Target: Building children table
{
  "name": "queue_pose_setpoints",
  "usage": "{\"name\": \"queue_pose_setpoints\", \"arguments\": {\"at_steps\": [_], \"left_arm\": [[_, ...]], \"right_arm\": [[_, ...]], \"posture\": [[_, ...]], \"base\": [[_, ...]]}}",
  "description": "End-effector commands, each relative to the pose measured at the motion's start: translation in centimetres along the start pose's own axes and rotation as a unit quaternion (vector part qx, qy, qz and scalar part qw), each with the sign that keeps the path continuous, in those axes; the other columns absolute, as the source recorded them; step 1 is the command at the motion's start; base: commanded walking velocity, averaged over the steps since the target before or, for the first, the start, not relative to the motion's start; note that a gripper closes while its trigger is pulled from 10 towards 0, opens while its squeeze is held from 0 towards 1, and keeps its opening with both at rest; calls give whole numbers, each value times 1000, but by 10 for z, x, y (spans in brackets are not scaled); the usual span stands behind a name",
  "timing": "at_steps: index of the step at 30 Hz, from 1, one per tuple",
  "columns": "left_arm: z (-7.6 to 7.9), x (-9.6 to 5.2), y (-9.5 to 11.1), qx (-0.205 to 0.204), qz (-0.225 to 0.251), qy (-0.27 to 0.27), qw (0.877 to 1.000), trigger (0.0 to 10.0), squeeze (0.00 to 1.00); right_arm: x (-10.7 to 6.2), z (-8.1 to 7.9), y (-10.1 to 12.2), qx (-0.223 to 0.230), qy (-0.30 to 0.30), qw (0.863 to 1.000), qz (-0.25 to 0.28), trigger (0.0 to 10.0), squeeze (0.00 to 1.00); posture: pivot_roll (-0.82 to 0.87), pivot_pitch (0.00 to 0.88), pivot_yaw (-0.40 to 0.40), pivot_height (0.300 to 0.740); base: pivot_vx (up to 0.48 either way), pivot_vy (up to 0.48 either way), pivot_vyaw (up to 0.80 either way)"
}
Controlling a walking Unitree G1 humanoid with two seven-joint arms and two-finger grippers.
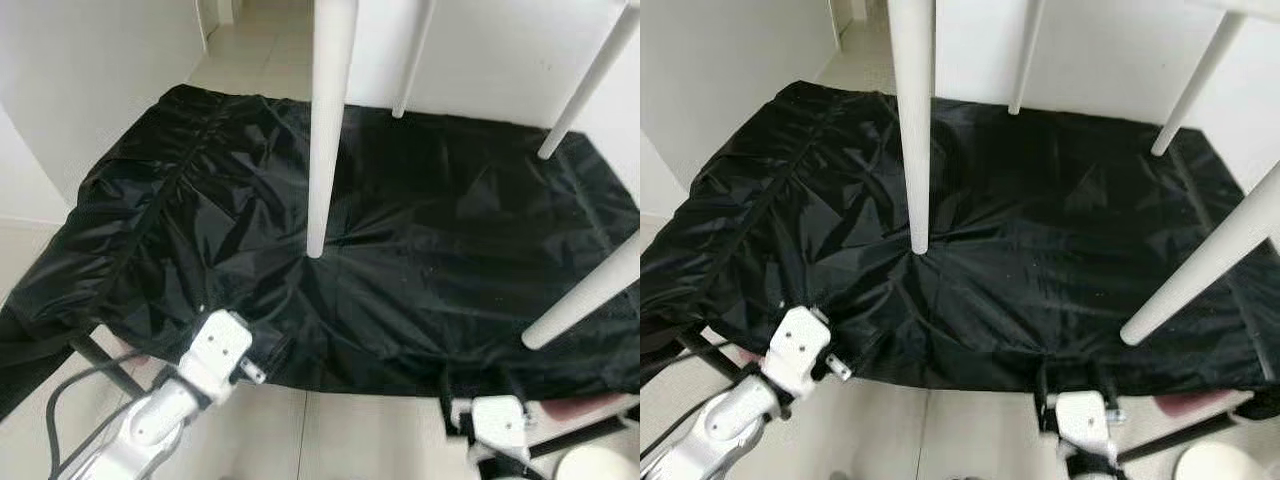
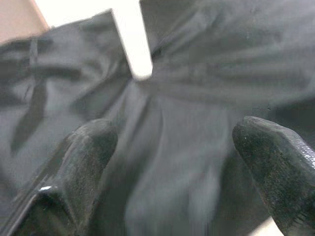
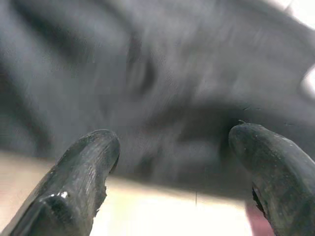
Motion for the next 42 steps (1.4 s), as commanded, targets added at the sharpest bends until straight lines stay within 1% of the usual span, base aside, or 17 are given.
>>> {"name": "queue_pose_setpoints", "arguments": {"at_steps": [1, 8, 13, 15, 19, 23, 25, 26, 30, 31, 34, 35, 36, 37, 38, 39, 42], "left_arm": [[1, -6, -8, 8, -7, 5, 1000, 10000, 0], [2, -14, -19, 24, -17, 14, 999, 10000, 0], [9, -31, -48, 14, -64, 11, 998, 10000, 0], [12, -42, -68, 11, -96, 12, 995, 10000, 0], [14, -46, -75, 10, -106, 12, 994, 10000, 0], [23, -62, -105, -23, -163, 23, 986, 10000, 0], [23, -62, -105, -23, -163, 23, 986, 10000, 0], [27, -69, -118, -31, -190, 27, 981, 10000, 0], [32, -79, -137, -53, -235, 42, 970, 10000, 0], [34, -85, -151, -74, -269, 57, 959, 10000, 0], [47, -106, -188, -158, -378, 95, 907, 10000, 0], [47, -106, -188, -158, -378, 95, 907, 10000, 0], [51, -112, -196, -170, -411, 102, 890, 10000, 0], [51, -112, -196, -170, -411, 102, 890, 10000, 0], [55, -118, -203, -184, -440, 111, 872, 10000, 0], [55, -118, -203, -184, -440, 111, 872, 10000, 0], [62, -126, -213, -202, -487, 126, 840, 10000, 0]], "right_arm": [[-2, 0, -7, -2, 12, 1000, -12, 10000, 0], [-2, 1, -9, -21, 25, 999, -5, 10000, 0], [-9, 2, -26, -29, 41, 998, -34, 10000, 0], [-14, 2, -44, -22, 49, 996, -71, 10000, 0], [-16, 2, -50, -19, 51, 995, -84, 10000, 0], [-28, 6, -90, 9, 26, 982, -185, 10000, 0], [-28, 6, -90, 9, 26, 982, -185, 10000, 0], [-33, 6, -102, 14, 21, 975, -221, 10000, 0], [-38, 7, -118, 37, -1, 962, -272, 10000, 0], [-39, 7, -124, 51, -9, 954, -296, 10000, 0], [-42, 9, -140, 96, -49, 928, -357, 10000, 0], [-42, 9, -140, 96, -49, 928, -357, 10000, 0], [-43, 7, -143, 110, -53, 921, -370, 10000, 0], [-43, 7, -143, 110, -53, 921, -370, 10000, 0], [-45, 6, -147, 111, -56, 914, -387, 10000, 0], [-45, 6, -147, 111, -56, 914, -387, 10000, 0], [-51, 3, -154, 120, -63, 897, -422, 10000, 0]], "posture": [[7, 73, -46, 740], [10, 56, -52, 740], [11, 52, -51, 740], [11, 52, -51, 740], [11, 52, -51, 740], [9, 45, -55, 740], [9, 45, -55, 740], [14, 41, -57, 740], [14, 41, -57, 740], [14, 41, -57, 740], [22, 23, -62, 740], [22, 23, -62, 740], [22, 23, -59, 740], [22, 23, -59, 740], [17, 19, -57, 740], [17, 19, -57, 740], [17, 15, -56, 740]], "base": [[0, 0, 0], [0, 0, 0], [0, 0, 0], [0, 0, 0], [0, 0, 0], [0, 0, 0], [0, 0, 0], [0, 0, 0], [0, 0, 0], [0, 0, 0], [0, 0, 0], [0, 0, 0], [0, 0, 0], [0, 0, 0], [0, 0, 0], [0, 0, 0], [0, 0, 0]]}}
Point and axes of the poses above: a point about 5 cm out from each wrist's last joint towards the gripper, its own x axis pointing out of the wrist towards the gripper, its own y axis along the axis of the wrist's last joint, z = x × y, the point moved 4 cm from there along x, pointing out of the wrist towards the gripper, and after that the axes turned 8 degrees about x, right-handed, at the moved point
